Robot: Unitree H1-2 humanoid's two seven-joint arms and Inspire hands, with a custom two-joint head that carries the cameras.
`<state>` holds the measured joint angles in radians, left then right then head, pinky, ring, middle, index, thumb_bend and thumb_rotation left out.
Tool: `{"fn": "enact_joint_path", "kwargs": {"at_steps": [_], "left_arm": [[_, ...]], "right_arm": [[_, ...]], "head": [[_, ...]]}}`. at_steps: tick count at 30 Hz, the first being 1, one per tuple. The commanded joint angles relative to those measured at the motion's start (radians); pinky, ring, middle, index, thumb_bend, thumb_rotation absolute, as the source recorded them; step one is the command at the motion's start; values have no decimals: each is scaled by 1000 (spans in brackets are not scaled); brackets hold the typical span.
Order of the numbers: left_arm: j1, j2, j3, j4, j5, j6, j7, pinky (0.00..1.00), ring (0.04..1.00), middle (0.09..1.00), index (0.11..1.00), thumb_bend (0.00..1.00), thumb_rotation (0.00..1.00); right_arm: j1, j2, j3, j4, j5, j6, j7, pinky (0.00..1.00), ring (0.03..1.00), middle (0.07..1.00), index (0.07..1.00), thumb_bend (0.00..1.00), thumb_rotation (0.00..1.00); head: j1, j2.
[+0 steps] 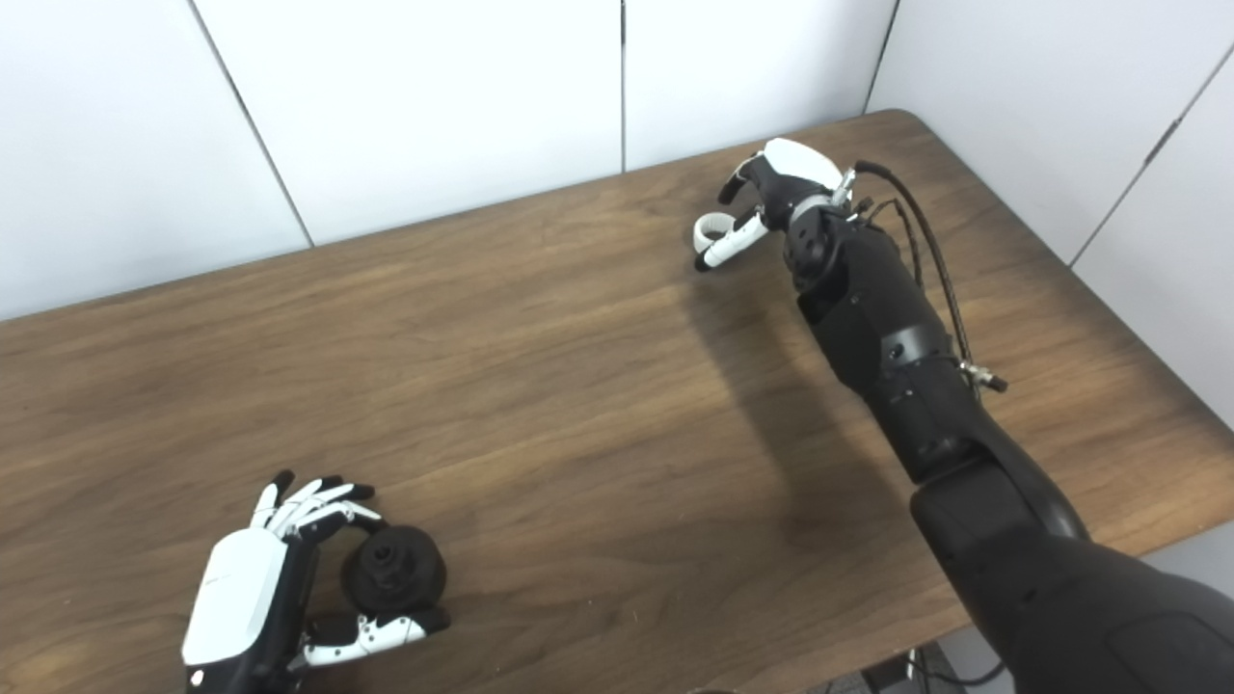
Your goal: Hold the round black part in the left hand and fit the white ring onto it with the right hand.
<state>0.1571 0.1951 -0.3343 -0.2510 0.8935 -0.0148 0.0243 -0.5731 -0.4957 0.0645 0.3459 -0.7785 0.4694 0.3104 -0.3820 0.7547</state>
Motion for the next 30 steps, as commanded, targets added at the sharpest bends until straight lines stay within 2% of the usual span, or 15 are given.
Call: {"fn": "enact_joint_path", "kwargs": {"at_steps": [1,15,22,23,25,30], "left_arm": [[6,8,0,-13,9,-3,-7,1000,871,774,485,523,51],[5,1,-2,-21,12,3,-10,1000,869,772,484,523,51],[3,-2,-3,-16,14,-2,-2,1000,865,770,484,523,50],[3,-2,-3,-17,15,0,-4,1000,867,771,485,523,51],[3,-3,-3,-21,17,3,-8,1000,870,773,485,523,51],[2,-4,-2,-20,11,-6,-2,1000,867,772,485,523,51]], "right_arm": [[-58,-15,-12,-11,-19,0,-8,1000,1000,952,706,839,259],[-47,2,-29,-18,-40,0,11,1000,1000,953,687,803,233],[-31,-8,-23,-36,-17,0,2,1000,1000,921,631,775,203],[-29,-13,-17,-37,-13,0,-1,1000,1000,909,549,626,170],[-22,-20,-8,-46,-3,-2,-11,1000,1000,884,503,542,146],[-12,-24,-4,-57,24,-3,-39,1000,1000,866,490,523,134]], "head": [[-2,2],[8,7],[12,7],[12,7],[12,8],[11,10]]}}
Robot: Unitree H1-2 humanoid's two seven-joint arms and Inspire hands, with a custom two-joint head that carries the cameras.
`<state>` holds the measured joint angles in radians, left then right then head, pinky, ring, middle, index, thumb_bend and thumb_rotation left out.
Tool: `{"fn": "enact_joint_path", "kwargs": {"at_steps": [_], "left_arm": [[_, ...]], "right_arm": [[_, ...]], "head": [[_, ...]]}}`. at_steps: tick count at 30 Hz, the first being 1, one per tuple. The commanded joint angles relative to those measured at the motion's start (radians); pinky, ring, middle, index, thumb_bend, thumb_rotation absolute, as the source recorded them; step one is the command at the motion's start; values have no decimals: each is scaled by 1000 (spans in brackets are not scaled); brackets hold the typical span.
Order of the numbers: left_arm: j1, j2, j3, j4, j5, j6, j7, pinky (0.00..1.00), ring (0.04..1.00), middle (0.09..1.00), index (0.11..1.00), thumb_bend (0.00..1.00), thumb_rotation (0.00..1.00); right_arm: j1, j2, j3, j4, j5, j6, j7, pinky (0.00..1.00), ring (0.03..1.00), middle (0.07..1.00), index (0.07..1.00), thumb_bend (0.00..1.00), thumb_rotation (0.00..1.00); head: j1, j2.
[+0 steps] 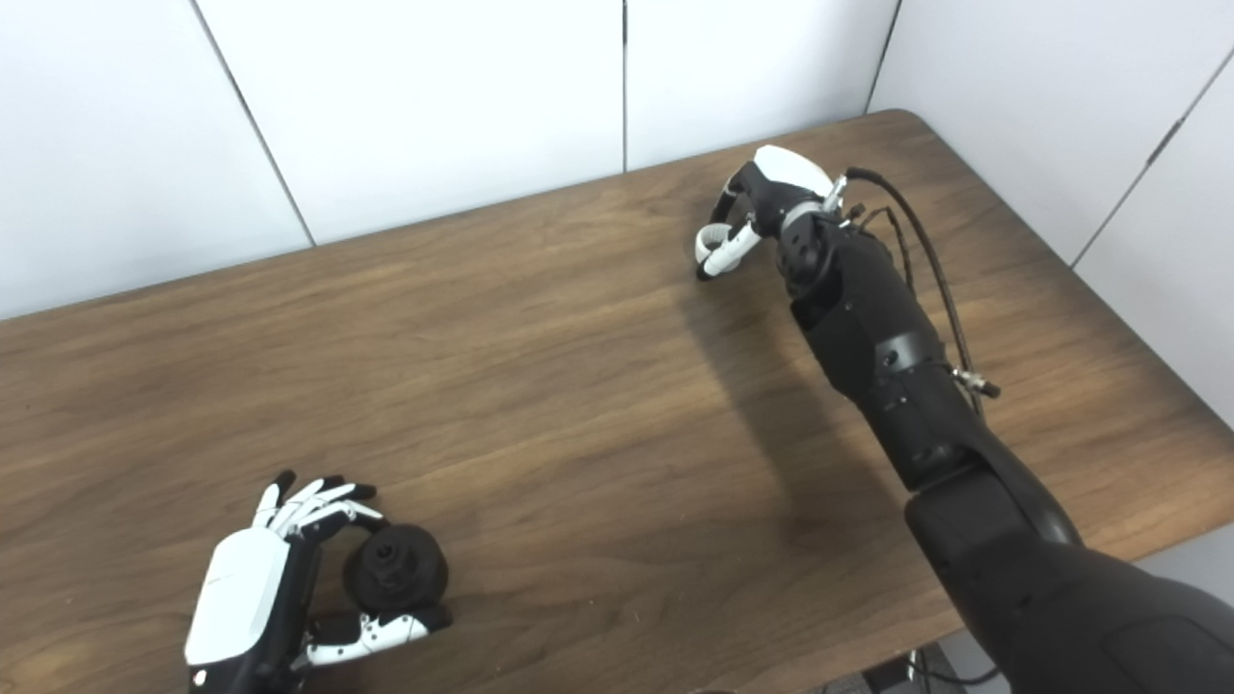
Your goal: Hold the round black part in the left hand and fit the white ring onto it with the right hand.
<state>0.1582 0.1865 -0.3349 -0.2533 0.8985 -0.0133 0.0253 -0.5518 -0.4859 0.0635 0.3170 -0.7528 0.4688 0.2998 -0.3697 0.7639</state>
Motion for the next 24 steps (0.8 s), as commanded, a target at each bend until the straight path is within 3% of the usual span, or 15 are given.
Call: {"fn": "enact_joint_path", "kwargs": {"at_steps": [1,15,24], "left_arm": [[1,4,-1,-17,5,-8,-2,1000,867,772,485,523,52],[-4,-7,-5,-14,19,0,-2,1000,865,769,485,523,52],[-8,-28,-18,-8,45,12,-2,1000,858,766,485,524,52]], "right_arm": [[-34,-36,1,-25,0,-2,-31,1000,1000,866,489,522,133],[-22,-79,38,-54,64,-18,-37,1000,1000,858,488,522,134],[31,-86,53,-243,129,-64,-13,1000,1000,864,485,522,131]], "head": [[-2,1],[20,-1],[108,6]]}}
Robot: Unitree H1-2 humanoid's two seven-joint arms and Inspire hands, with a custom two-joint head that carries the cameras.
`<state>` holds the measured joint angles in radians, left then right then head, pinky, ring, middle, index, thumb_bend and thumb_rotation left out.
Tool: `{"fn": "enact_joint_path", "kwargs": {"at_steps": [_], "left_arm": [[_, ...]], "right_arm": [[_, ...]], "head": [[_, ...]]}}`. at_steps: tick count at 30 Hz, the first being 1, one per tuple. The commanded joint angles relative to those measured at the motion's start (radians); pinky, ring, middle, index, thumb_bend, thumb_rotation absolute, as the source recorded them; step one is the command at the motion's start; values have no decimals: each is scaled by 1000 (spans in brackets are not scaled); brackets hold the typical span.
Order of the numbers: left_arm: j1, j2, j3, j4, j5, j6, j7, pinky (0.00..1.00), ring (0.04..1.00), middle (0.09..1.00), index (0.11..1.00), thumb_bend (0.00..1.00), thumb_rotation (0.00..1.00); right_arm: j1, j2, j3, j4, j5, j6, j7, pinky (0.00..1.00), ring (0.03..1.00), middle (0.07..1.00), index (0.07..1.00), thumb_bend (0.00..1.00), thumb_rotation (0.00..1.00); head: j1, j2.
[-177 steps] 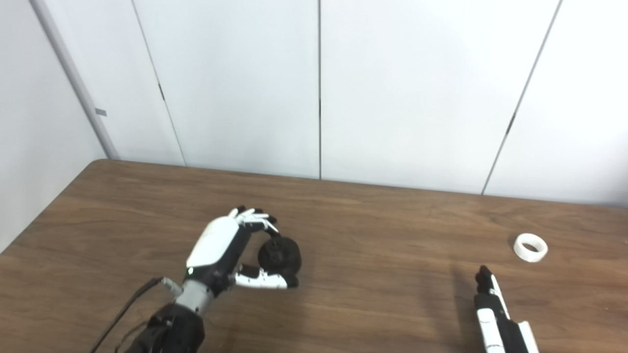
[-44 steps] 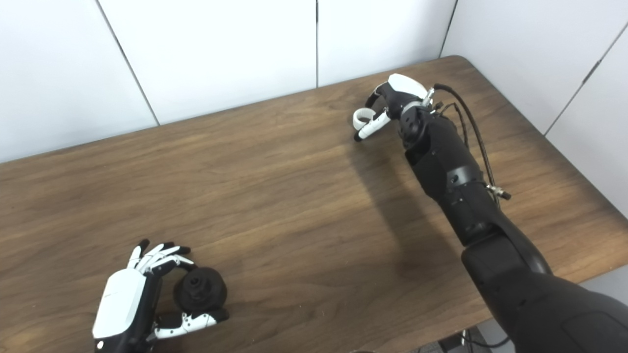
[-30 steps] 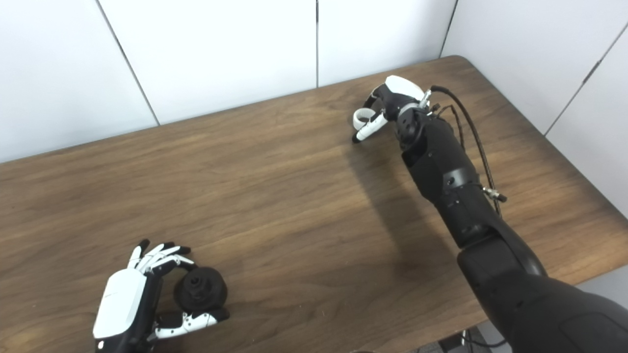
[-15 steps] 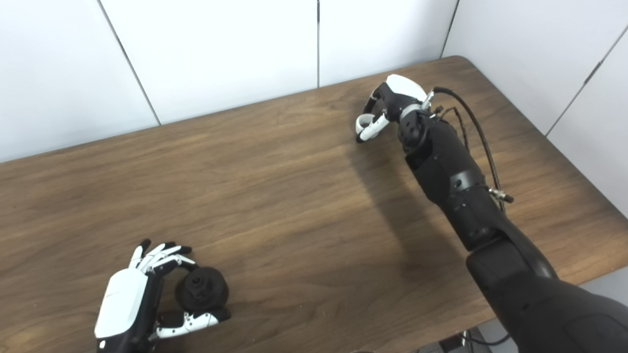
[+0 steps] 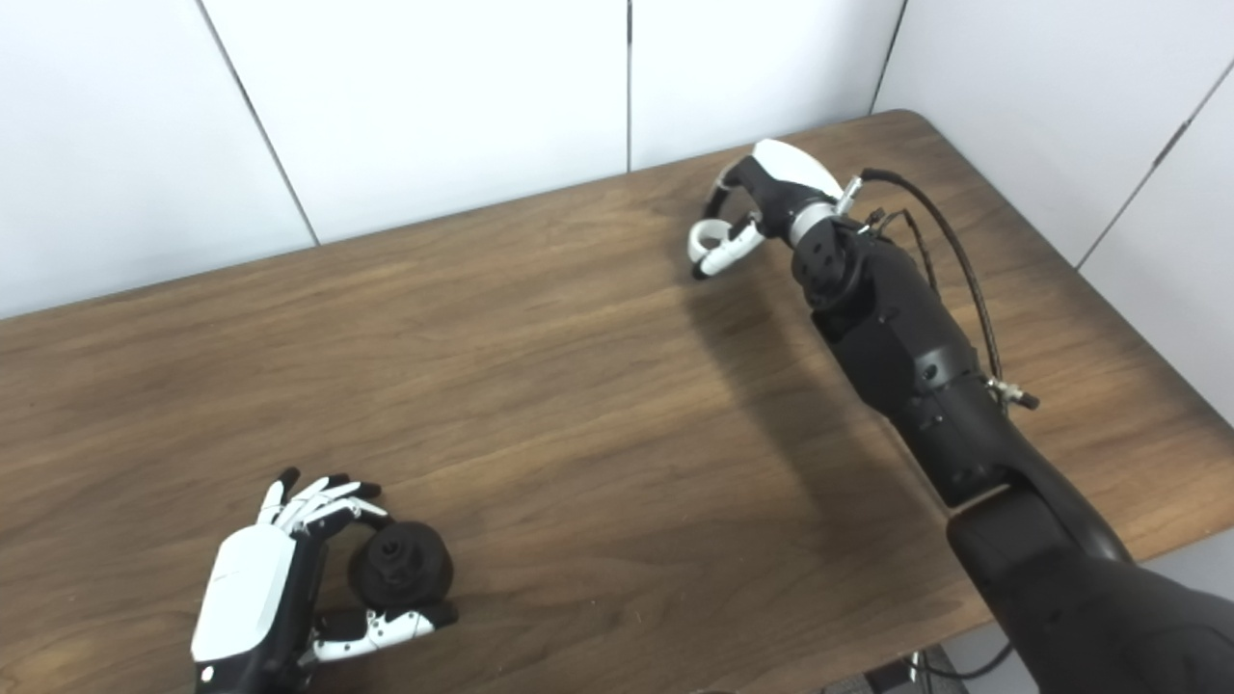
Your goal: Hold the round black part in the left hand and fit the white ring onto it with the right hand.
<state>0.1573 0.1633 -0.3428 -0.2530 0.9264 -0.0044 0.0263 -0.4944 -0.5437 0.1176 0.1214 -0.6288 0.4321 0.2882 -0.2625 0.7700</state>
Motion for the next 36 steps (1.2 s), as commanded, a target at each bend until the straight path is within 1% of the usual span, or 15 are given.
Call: {"fn": "enact_joint_path", "kwargs": {"at_steps": [1,6,11,12,15,18,20,23,26,28,34,36], "left_arm": [[-8,-7,-12,-6,19,3,-3,1000,858,766,485,524,52],[-13,-23,-22,6,36,14,-3,1000,870,773,485,524,54],[-17,-39,-35,5,48,28,-7,1000,878,776,485,524,55],[-18,-43,-39,4,50,33,-9,1000,881,777,485,524,55],[-22,-53,-51,4,63,46,-11,1000,883,780,485,524,55],[-24,-63,-60,6,76,57,-13,1000,888,783,485,524,55],[-25,-69,-66,6,88,65,-13,1000,889,784,485,524,56],[-28,-73,-74,10,100,72,-7,1000,885,786,484,524,56],[-30,-77,-80,9,110,81,-9,1000,887,787,484,524,57],[-30,-81,-83,3,115,89,-18,1000,890,789,485,524,57],[-35,-87,-90,7,118,96,-15,1000,893,789,485,524,57],[-37,-89,-93,8,120,98,-13,1000,893,788,485,524,57]], "right_arm": [[-22,-28,6,-75,5,-23,8,1000,1000,863,485,522,131],[12,-21,30,-218,21,-14,57,1000,1000,858,485,523,133],[36,-12,61,-352,9,16,117,1000,1000,839,485,524,132],[39,-11,67,-379,4,25,135,983,1000,832,485,524,132],[54,-4,84,-451,-4,34,183,938,995,844,485,523,133],[65,-1,103,-499,-5,29,216,962,989,849,485,523,133],[74,17,110,-535,-7,33,241,990,996,840,484,524,133],[92,46,119,-587,-24,37,286,999,990,842,483,524,134],[108,71,134,-634,-48,37,326,968,965,844,482,525,136],[119,95,130,-656,-55,37,354,994,978,844,482,525,135],[159,155,122,-716,-42,37,413,1000,998,854,483,523,131],[170,169,135,-740,-46,37,431,1000,999,854,483,523,131]], "head": [[1,0],[68,5],[128,13],[155,17],[188,19],[213,22],[225,25],[237,29],[245,34],[250,38],[269,52],[269,58]]}}
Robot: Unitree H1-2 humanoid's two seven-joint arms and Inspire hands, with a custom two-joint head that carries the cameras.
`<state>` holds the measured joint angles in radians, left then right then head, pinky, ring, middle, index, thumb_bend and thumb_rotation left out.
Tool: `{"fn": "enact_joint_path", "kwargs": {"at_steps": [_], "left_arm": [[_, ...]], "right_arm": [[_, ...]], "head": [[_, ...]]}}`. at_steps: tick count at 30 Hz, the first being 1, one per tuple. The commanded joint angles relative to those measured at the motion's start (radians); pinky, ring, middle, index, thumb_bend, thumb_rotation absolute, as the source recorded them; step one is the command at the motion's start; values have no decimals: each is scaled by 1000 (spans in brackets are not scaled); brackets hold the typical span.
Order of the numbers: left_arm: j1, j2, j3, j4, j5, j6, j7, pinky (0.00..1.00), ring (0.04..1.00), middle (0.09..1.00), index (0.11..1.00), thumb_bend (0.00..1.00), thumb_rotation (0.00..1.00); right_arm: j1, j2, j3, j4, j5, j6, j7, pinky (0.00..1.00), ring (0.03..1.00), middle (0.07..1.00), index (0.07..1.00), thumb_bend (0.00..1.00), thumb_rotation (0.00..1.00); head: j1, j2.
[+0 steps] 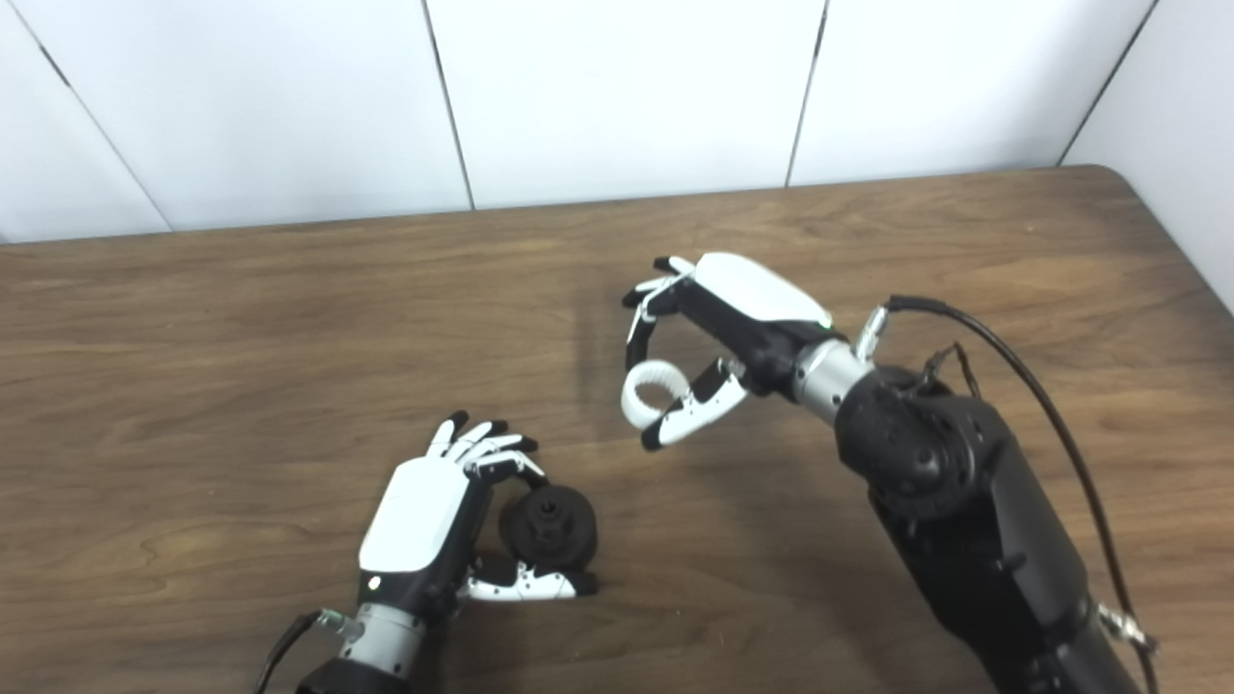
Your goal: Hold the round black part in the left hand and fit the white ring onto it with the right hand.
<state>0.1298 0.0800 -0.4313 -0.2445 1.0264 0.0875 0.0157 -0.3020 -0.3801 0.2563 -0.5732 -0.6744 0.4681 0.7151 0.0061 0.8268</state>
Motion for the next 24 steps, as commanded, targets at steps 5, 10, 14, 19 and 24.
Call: {"fn": "enact_joint_path", "kwargs": {"at_steps": [5,10,14,19,24], "left_arm": [[-15,-9,-9,-5,24,15,-4,1000,895,787,484,524,57],[-20,-8,-14,-8,31,25,-8,1000,896,786,484,524,57],[-23,-9,-17,-9,37,28,-10,1000,896,785,485,524,57],[-24,-12,-19,-8,47,32,-15,1000,896,784,485,524,58],[-25,-17,-19,-11,50,36,-21,1000,900,786,485,524,57]], "right_arm": [[-1,37,26,-82,-15,-2,32,1000,990,854,483,524,132],[19,68,47,-96,-21,0,56,1000,996,856,482,524,132],[34,93,63,-99,-30,0,67,1000,996,858,482,523,131],[44,118,80,-91,-37,-1,68,1000,1000,861,482,523,130],[45,127,90,-83,-41,-2,65,1000,1000,866,482,522,129]], "head": [[1,15],[2,23],[5,27],[7,31],[11,34]]}}
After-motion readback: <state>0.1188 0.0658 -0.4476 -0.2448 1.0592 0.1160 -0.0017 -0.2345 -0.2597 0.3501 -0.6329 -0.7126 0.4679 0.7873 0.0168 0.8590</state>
